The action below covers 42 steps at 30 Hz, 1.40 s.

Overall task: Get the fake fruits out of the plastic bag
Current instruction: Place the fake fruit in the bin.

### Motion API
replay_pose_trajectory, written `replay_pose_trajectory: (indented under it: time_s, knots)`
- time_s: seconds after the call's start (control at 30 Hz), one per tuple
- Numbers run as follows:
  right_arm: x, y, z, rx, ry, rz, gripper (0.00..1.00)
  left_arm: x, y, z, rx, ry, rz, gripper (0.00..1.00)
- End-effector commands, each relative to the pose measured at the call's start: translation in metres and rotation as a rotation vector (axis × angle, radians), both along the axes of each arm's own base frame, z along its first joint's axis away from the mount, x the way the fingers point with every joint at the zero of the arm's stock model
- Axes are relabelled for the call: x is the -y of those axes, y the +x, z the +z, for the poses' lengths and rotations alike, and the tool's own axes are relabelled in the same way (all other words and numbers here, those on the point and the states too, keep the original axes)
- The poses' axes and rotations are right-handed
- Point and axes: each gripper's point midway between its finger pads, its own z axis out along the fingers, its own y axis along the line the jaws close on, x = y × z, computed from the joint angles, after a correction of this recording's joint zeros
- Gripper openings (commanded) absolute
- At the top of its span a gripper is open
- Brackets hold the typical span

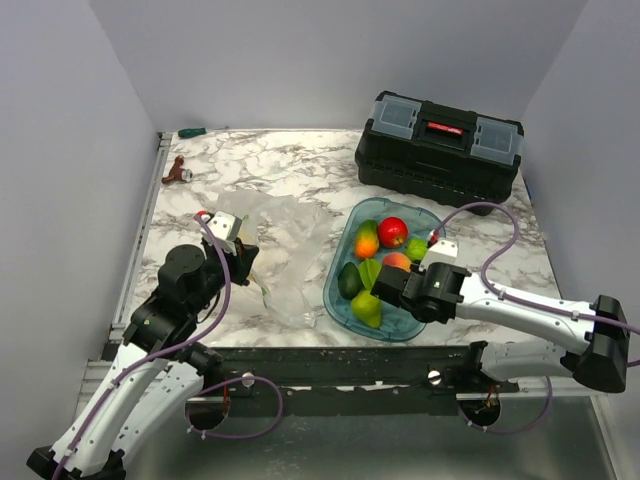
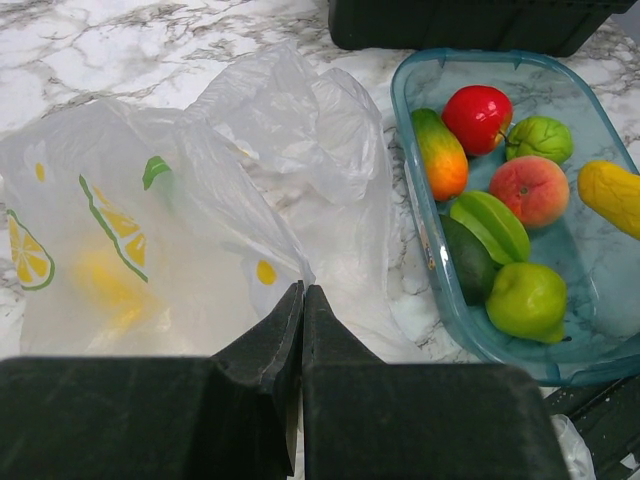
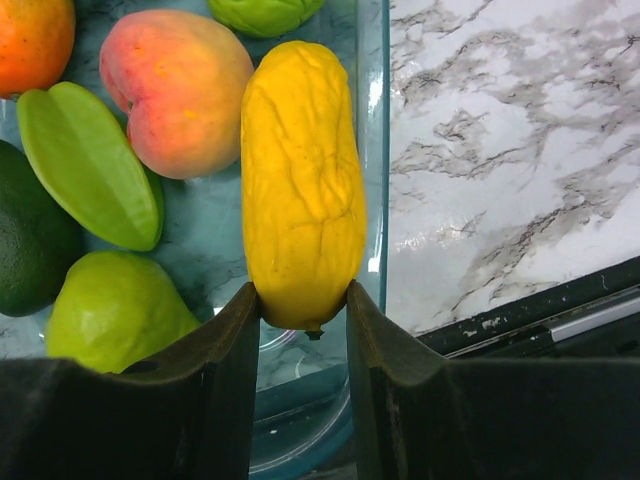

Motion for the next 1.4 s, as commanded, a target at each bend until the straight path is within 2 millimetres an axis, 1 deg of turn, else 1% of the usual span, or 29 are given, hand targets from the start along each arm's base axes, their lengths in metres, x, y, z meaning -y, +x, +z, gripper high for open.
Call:
replay_pose_trajectory:
  time_s: [0.0,0.03,0.13,0.27,0.33,0.43,0.5,0.53,0.7,0.77,0.83,0.93,1.0,1.1,1.17,1.23,1.33,1.37]
  knots:
    - [-0.001,0.009,-0.004,0.033,-0.041,0.014,0.01,-0.002,0.001,0.006,0.016,-0.007,0.012,0.0]
    - [-0.005,0.011,-0.008,0.033,-0.032,0.029,0.01,0.001,-0.001,0.005,0.011,-0.01,-0.009,0.0]
    - [-0.013,0.013,-0.021,0.014,-0.038,0.05,0.04,0.002,-0.001,0.005,0.012,-0.013,-0.015,0.0]
    - [-0.019,0.015,-0.036,-0.019,-0.084,0.073,0.13,0.003,-0.001,0.004,0.004,-0.011,-0.018,0.0]
    - [-0.018,0.015,-0.042,-0.037,-0.125,0.077,0.23,0.003,-0.001,0.004,0.004,-0.011,-0.017,0.0]
    - [-0.017,0.014,-0.048,-0.054,-0.153,0.073,0.28,0.002,-0.001,0.004,0.009,-0.011,-0.01,0.0]
    - [-0.019,0.014,-0.053,-0.06,-0.152,0.083,0.3,0.003,-0.001,0.004,0.006,-0.012,-0.019,0.0]
    - [-0.019,0.014,-0.055,-0.063,-0.153,0.088,0.35,0.003,-0.001,0.004,0.007,-0.011,-0.018,0.0]
    - [-0.019,0.012,-0.061,-0.073,-0.14,0.093,0.41,0.003,0.0,0.001,-0.001,-0.005,-0.016,0.0]
    - [-0.021,0.012,-0.065,-0.082,-0.137,0.109,0.48,0.004,0.0,0.002,-0.006,-0.005,-0.022,0.0]
    - [-0.023,0.012,-0.064,-0.089,-0.136,0.118,0.51,0.003,0.001,0.001,-0.006,-0.002,-0.016,0.0]
    - [-0.03,0.015,-0.056,-0.088,-0.131,0.141,0.53,0.003,0.0,0.002,-0.002,-0.005,-0.017,0.0]
    - [-0.036,0.02,-0.045,-0.068,-0.13,0.156,0.56,0.003,-0.001,0.003,0.003,-0.007,-0.02,0.0]
    - [-0.042,0.031,-0.022,-0.021,-0.131,0.172,0.57,0.001,0.0,0.002,0.004,-0.003,-0.005,0.0]
    - [-0.052,0.039,-0.005,0.02,-0.105,0.197,0.57,0.002,0.0,0.002,0.002,-0.005,-0.013,0.0]
    - [-0.071,0.048,0.007,0.063,-0.053,0.259,0.57,0.004,-0.001,0.003,0.003,-0.007,-0.026,0.0]
    - [-0.111,0.058,0.023,0.121,0.08,0.371,0.57,0.006,-0.002,0.002,0.001,-0.008,-0.039,0.0]
    - [-0.128,0.06,0.027,0.142,0.144,0.412,0.57,0.007,-0.002,0.002,0.002,-0.01,-0.044,0.0]
